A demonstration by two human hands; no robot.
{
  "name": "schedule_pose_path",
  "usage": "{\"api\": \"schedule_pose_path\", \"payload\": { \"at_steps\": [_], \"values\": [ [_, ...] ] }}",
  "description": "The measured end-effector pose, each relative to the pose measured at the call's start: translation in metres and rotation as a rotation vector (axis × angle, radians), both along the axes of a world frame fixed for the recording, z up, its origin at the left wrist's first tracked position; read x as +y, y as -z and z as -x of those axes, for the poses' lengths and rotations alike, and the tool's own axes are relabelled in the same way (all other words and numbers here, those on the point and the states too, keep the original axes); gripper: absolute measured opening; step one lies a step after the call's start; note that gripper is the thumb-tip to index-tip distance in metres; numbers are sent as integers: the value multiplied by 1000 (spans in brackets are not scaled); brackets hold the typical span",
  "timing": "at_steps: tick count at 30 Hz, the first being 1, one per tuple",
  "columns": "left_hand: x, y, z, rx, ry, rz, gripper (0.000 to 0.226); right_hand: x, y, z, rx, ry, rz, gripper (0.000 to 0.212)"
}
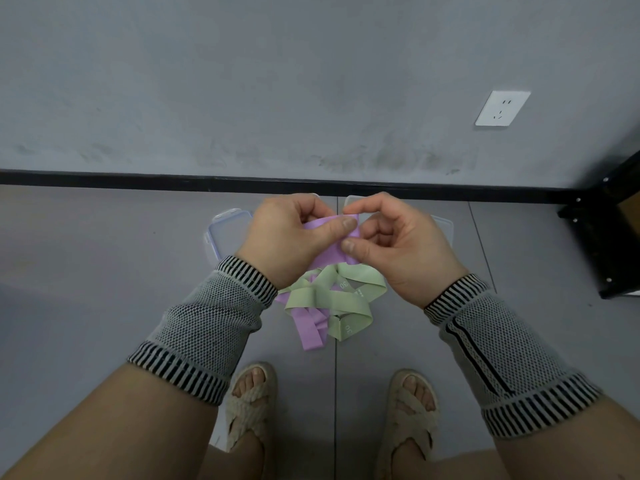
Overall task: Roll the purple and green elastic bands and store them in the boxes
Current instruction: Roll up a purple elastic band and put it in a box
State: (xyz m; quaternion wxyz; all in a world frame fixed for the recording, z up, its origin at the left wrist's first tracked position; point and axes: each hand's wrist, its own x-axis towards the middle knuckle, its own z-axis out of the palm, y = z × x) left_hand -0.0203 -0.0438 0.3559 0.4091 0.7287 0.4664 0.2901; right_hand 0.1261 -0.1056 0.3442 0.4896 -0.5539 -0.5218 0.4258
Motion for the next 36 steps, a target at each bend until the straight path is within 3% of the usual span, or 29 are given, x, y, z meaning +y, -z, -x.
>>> {"api": "schedule_pose_path", "payload": {
  "at_steps": [11,19,26,36],
  "values": [
    [4,1,5,-95,-3,140,12,-3,0,0,68,-46,31,40],
    [8,-1,14,-8,126,152,4,-2,0,-3,74,-74,55,42],
    [14,0,19,90,119,51,21,-2,0,-5,103,-73,80,39],
    [11,-3,16,12,118,87,16,-1,-1,-5,76,-35,88,37]
  ]
}}
